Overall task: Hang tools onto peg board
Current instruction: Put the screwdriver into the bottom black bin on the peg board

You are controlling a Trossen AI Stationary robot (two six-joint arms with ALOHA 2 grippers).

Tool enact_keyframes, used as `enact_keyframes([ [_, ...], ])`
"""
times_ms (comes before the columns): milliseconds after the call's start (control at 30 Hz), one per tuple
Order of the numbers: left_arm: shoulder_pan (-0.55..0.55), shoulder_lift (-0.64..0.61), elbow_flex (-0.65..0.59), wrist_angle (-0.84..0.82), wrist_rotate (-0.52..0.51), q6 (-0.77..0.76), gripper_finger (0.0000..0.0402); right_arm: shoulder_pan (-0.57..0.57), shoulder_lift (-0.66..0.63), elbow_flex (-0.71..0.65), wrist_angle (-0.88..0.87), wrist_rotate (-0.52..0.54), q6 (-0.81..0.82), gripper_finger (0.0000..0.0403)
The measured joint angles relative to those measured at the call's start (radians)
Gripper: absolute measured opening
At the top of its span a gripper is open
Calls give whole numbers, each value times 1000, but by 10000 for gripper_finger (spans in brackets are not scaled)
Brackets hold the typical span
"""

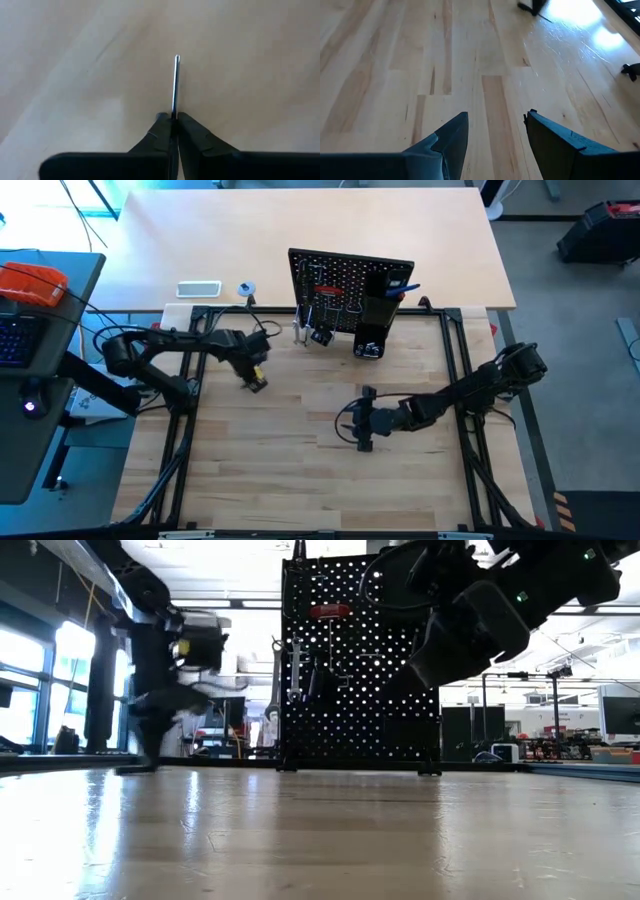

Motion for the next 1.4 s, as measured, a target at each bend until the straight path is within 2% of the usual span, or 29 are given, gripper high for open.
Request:
enact_keyframes([
  [167,-60,0,12,201,140,-23,5,2,0,1,-11,0,11,195],
  [267,-100,-3,17,351,184,-42,4,5,0,1,-36,0,44,195],
  [367,-118,-1,16,427,223,-64,4,10,0,1,-88,0,75,195],
  [667,-178,-3,16,532,223,-70,3,50,-1,1,-202,49,190,195],
  [1000,-239,-4,16,743,221,-69,3,107,-2,1,-286,130,306,195],
  [1400,-298,-5,17,1047,209,-34,3,162,-2,1,-444,149,531,195],
])
